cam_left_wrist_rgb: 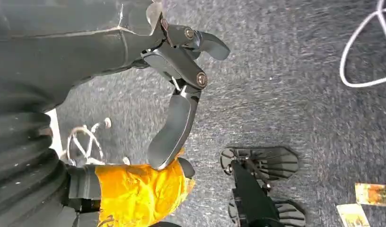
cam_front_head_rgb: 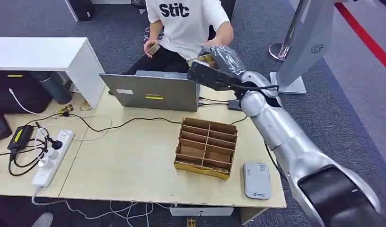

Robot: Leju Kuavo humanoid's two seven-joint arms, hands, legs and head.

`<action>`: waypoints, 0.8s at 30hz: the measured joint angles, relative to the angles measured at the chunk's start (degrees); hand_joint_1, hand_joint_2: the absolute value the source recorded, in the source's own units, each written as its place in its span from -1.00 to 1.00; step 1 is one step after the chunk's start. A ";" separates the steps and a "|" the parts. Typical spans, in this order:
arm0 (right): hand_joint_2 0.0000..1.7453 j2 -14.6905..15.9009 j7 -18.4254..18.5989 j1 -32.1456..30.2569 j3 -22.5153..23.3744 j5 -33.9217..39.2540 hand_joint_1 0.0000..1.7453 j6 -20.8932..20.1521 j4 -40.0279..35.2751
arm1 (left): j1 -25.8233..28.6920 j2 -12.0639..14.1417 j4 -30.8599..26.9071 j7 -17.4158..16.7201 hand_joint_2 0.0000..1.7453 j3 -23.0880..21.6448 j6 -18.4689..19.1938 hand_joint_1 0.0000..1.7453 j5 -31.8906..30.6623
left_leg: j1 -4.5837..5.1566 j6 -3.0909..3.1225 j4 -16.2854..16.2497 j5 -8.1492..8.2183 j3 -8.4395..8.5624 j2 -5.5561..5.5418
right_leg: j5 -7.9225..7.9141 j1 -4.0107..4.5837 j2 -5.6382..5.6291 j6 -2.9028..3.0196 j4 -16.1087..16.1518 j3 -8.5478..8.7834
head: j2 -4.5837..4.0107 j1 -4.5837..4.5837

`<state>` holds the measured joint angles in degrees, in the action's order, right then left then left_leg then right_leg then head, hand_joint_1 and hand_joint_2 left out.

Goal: Pass the card to the sensor for recognition and then transmit it.

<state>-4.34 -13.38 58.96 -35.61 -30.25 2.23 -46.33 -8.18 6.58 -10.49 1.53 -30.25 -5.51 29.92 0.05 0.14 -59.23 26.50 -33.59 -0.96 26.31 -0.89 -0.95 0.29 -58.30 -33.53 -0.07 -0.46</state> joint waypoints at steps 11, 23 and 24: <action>1.00 -10.51 3.32 4.43 -2.91 -4.29 1.00 2.86 14.60 | -1.96 -0.31 0.00 -1.73 1.00 -2.53 0.63 -1.00 -1.05 | 0.01 0.00 -0.01 0.00 -0.04 -0.02 | -0.01 0.00 0.03 -0.02 0.05 -0.01 | 0.00 0.02; 1.00 -11.40 8.37 5.35 -5.70 -12.18 -1.00 12.32 19.95 | -1.96 -0.46 0.00 -2.10 1.00 -3.36 0.28 -1.00 -1.11 | 0.01 0.05 -0.03 -0.03 -0.12 -0.24 | -0.03 -0.01 0.23 -0.04 0.07 -0.03 | 0.00 0.02; 1.00 -11.40 7.93 5.35 -5.70 -11.91 -1.00 12.35 20.17 | -1.98 -0.46 0.00 -2.10 1.00 -3.39 0.24 -1.00 -1.11 | 0.01 0.04 -0.04 -0.03 -0.12 -0.23 | -0.03 -0.01 0.20 -0.03 0.07 -0.05 | 0.00 0.02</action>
<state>-15.74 -5.44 64.31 -41.31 -42.16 14.58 -26.16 -10.16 6.12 -10.49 -0.57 -33.64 -5.27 28.81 0.06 0.18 -59.26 26.47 -33.71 -1.19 26.28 -0.90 -0.75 0.26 -58.23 -33.58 -0.07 -0.44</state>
